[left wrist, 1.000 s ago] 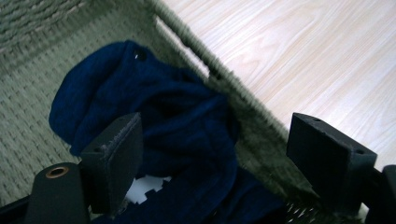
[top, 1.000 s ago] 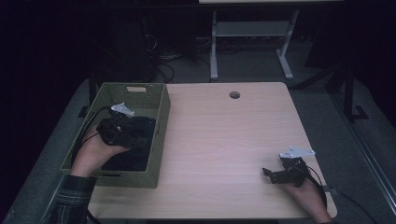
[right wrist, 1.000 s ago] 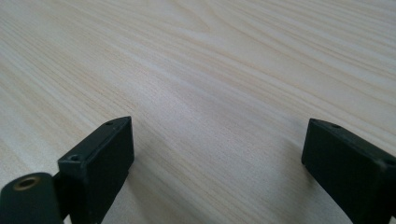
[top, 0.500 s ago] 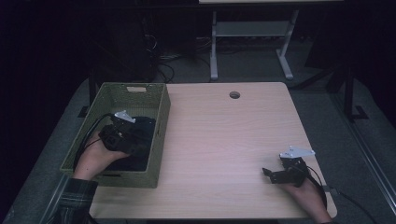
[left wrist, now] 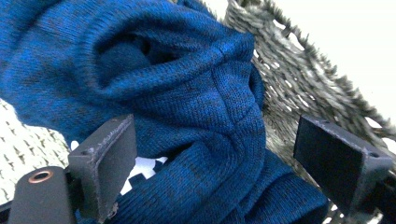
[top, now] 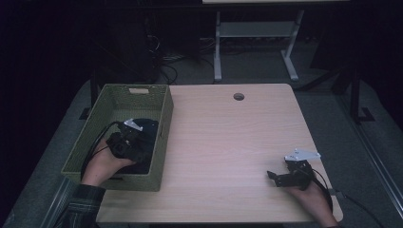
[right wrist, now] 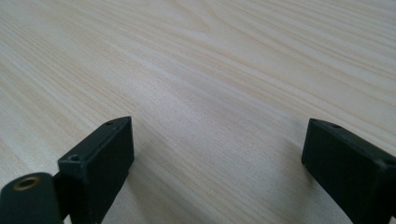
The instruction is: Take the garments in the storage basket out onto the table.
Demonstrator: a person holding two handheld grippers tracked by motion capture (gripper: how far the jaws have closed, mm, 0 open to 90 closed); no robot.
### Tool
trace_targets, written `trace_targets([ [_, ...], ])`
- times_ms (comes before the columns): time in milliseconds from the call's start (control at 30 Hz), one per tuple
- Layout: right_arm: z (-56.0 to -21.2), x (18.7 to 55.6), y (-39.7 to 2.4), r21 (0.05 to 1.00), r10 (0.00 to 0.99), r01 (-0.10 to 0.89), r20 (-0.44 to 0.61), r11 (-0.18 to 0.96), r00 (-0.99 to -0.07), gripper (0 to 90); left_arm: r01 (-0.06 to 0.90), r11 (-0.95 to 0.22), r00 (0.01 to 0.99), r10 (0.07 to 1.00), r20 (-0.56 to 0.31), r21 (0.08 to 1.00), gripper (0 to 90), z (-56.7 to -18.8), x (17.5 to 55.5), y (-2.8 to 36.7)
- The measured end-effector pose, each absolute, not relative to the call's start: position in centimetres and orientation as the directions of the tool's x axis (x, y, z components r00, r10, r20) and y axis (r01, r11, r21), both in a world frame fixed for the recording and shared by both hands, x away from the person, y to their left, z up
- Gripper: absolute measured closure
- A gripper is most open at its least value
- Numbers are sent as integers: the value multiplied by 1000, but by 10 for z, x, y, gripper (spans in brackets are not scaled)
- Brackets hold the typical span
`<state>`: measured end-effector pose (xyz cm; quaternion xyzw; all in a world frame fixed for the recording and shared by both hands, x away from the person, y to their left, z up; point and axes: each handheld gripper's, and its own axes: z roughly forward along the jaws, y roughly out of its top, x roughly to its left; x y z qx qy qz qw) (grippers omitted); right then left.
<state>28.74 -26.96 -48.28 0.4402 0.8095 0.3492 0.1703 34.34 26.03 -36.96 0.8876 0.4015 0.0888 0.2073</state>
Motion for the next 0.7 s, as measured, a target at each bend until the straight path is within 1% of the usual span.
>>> trace_targets([
  [133,-483,287,-270,715,831,593,31,369,-555,89,677,-608,667,745,2,415,130,-378,346,256],
  [267,-483,287,-270,715,832,594,32,369,-554,89,688,-628,664,747,34,365,134,-383,351,253],
  [533,-483,287,-270,715,832,594,31,369,-555,89,698,-634,669,743,14,333,150,-389,361,255],
  [567,-483,287,-270,715,831,594,32,369,-555,89,701,-631,665,746,12,333,191,-389,361,255],
  [700,-483,287,-270,715,832,594,32,369,-555,88,706,-627,662,750,10,330,226,-391,363,256],
])
